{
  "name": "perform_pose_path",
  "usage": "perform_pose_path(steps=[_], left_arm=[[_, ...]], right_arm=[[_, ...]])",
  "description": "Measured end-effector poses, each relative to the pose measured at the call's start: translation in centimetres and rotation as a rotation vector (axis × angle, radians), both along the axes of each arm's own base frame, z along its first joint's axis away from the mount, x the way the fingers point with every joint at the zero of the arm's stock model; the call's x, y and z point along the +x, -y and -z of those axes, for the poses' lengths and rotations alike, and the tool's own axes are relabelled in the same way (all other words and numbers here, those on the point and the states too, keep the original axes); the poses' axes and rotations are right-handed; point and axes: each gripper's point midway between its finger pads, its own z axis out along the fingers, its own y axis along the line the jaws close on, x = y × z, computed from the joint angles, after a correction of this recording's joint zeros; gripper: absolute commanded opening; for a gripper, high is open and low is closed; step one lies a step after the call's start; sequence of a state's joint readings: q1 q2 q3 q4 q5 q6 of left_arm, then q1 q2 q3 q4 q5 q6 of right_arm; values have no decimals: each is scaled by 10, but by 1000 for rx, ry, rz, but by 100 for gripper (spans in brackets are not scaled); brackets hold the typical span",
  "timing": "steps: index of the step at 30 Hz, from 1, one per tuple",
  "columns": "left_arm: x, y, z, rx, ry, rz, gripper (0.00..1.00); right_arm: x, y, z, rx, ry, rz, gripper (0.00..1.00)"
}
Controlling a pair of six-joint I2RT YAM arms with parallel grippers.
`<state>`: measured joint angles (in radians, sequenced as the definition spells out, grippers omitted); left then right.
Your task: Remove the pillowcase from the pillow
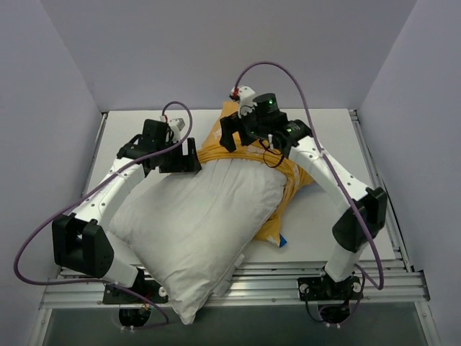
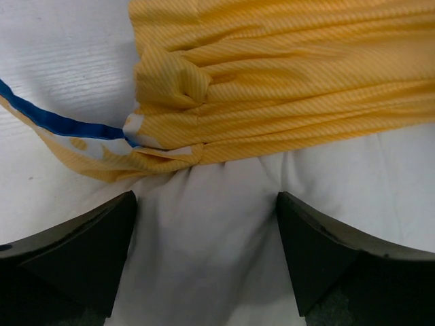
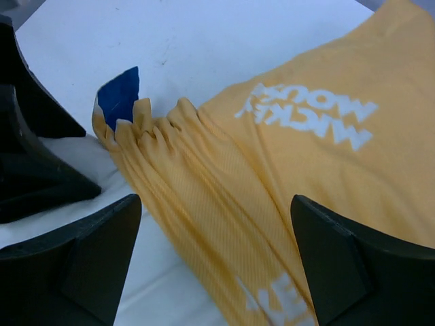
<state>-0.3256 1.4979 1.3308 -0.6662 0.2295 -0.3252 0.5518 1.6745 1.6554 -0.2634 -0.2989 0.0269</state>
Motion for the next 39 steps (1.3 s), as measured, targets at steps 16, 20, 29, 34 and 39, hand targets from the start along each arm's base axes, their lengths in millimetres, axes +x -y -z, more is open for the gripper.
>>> perform_pose_path(steps=[16, 20, 29, 34, 39], left_arm=[[-21, 8, 10, -60, -23, 28, 2], [-19, 8, -18, -63, 53, 20, 2], [-42, 7, -91, -147, 210, 8, 2], [-62, 0, -114, -159, 231, 5, 2], [-70, -6, -116, -144, 220, -7, 2]], right_arm=[[40, -64, 122, -322, -69, -215, 0], [66, -33, 119, -279, -106, -40, 0], [129, 143, 79, -32, -262, 548, 0], [114, 205, 69, 24, -329, 752, 0], [96, 220, 52, 60, -298, 837, 0]])
